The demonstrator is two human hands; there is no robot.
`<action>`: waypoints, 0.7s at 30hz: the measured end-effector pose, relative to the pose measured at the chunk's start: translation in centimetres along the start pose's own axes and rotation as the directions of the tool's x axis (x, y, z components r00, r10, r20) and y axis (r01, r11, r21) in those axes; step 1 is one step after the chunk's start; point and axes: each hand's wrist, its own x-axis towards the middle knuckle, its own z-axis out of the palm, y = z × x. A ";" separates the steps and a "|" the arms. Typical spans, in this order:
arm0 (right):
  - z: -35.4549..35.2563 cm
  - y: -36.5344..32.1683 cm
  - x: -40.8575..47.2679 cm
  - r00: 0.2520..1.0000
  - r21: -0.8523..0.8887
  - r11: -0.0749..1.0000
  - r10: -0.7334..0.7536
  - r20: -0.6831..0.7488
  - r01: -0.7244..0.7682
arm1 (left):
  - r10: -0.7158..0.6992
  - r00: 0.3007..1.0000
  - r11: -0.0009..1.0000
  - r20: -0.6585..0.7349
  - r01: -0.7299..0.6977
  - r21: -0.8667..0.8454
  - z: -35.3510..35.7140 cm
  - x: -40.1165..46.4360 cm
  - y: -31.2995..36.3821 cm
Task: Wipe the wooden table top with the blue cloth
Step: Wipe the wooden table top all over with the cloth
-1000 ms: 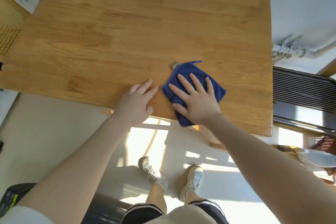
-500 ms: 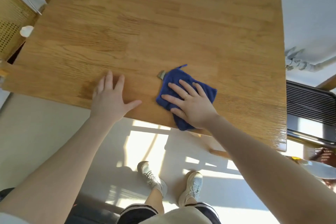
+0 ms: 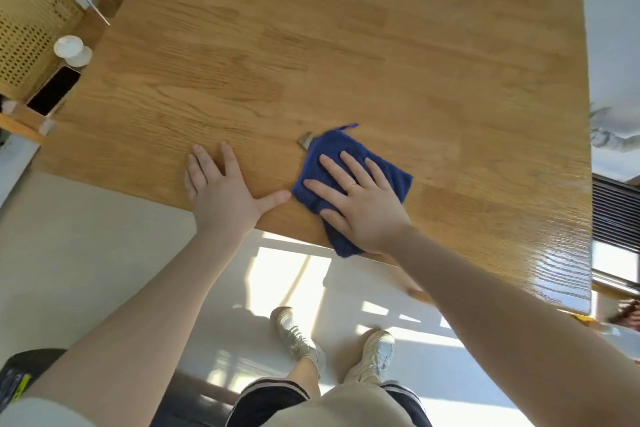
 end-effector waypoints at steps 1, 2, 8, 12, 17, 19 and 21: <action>-0.6 0.9 1.7 0.998 0.029 0.997 0.067 0.000 -0.067 | 0.004 1.000 1.000 0.003 -0.004 0.003 0.0 0.1 0.0; -1.1 1.6 3.3 0.988 0.041 0.987 0.153 -0.005 -0.153 | 0.006 1.000 1.000 0.009 -0.006 0.013 0.0 0.1 -0.1; -0.4 -1.3 3.2 0.980 -0.021 0.982 0.187 -0.070 -0.189 | -0.006 0.999 0.992 0.041 0.001 0.127 -0.1 0.2 0.2; 0.6 -3.4 0.7 0.999 -0.023 0.999 0.023 -0.030 -0.023 | 0.011 0.999 0.991 0.049 -0.017 0.133 -0.4 0.3 0.1; -1.5 0.4 6.1 0.983 0.042 0.985 0.172 -0.056 -0.170 | -0.013 0.989 0.994 0.146 -0.004 0.113 -1.5 0.7 0.4; -1.8 1.1 7.8 0.963 0.054 0.964 0.264 -0.057 -0.261 | -0.012 0.985 0.993 0.174 -0.008 0.118 -1.9 0.5 0.0; -1.9 1.1 8.1 0.959 0.038 0.961 0.276 -0.063 -0.274 | 0.028 0.985 0.994 0.169 -0.044 0.097 -2.1 0.1 -0.9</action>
